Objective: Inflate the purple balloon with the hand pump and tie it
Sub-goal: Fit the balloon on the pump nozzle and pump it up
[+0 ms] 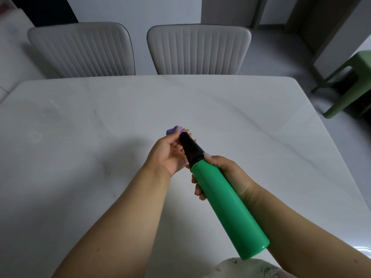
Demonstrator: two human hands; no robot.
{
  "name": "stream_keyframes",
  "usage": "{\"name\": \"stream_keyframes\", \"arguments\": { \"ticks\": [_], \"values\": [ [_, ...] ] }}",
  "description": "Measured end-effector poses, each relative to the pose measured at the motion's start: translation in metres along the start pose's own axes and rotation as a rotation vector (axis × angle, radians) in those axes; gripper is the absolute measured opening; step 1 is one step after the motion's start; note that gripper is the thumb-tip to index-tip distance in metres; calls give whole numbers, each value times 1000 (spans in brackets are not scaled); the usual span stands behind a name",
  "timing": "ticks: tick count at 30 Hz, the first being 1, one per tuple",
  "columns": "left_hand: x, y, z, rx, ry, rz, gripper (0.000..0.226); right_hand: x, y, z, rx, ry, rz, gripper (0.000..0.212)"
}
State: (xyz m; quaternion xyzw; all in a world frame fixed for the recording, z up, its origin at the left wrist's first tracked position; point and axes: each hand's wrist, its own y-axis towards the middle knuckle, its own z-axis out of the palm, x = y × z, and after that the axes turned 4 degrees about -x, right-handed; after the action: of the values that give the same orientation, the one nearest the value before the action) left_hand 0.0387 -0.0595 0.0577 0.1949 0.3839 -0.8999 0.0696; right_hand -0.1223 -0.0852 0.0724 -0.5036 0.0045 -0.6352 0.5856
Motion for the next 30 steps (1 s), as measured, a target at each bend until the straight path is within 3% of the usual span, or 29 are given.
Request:
{"name": "stream_keyframes", "arguments": {
  "ticks": [11,25,30],
  "values": [
    [8,-14,15,126,152,-5,26,-5,-4,1,25,53,-84,45],
    [21,-18,27,7,161,96,34,-5,-10,10,-45,61,-90,47],
    [12,-10,24,-105,117,135,37,-1,-18,15,-42,-17,66,50]
  ]
}}
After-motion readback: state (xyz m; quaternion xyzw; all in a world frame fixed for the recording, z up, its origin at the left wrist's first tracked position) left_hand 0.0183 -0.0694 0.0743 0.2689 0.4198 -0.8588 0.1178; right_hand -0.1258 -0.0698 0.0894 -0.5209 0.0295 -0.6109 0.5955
